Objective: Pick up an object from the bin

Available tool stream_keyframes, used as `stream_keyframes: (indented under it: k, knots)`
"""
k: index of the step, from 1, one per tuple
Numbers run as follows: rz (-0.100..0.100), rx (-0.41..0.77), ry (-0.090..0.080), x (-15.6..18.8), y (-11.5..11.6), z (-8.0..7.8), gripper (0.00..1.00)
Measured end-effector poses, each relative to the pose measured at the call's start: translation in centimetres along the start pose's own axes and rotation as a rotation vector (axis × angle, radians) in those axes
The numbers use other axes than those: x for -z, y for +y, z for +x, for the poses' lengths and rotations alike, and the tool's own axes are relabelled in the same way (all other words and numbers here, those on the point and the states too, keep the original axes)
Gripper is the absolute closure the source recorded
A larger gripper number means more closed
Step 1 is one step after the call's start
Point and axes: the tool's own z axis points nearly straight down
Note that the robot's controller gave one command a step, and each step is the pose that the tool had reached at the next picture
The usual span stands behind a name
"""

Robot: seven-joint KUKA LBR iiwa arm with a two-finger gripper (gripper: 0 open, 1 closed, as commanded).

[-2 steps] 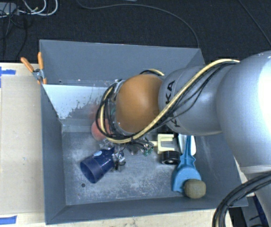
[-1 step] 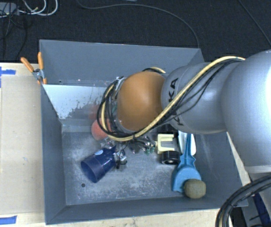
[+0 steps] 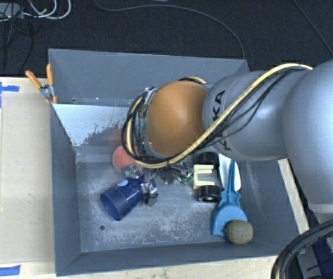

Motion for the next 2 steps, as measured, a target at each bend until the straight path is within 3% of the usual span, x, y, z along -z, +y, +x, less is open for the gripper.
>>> stream_keyframes:
  k: [1, 2]
  knots:
    - [0.002, -0.001, -0.006, 1.2, 0.0, -0.2, 1.0]
    - [-0.001, -0.002, 0.001, 2.2, 0.1, 0.0, 1.0]
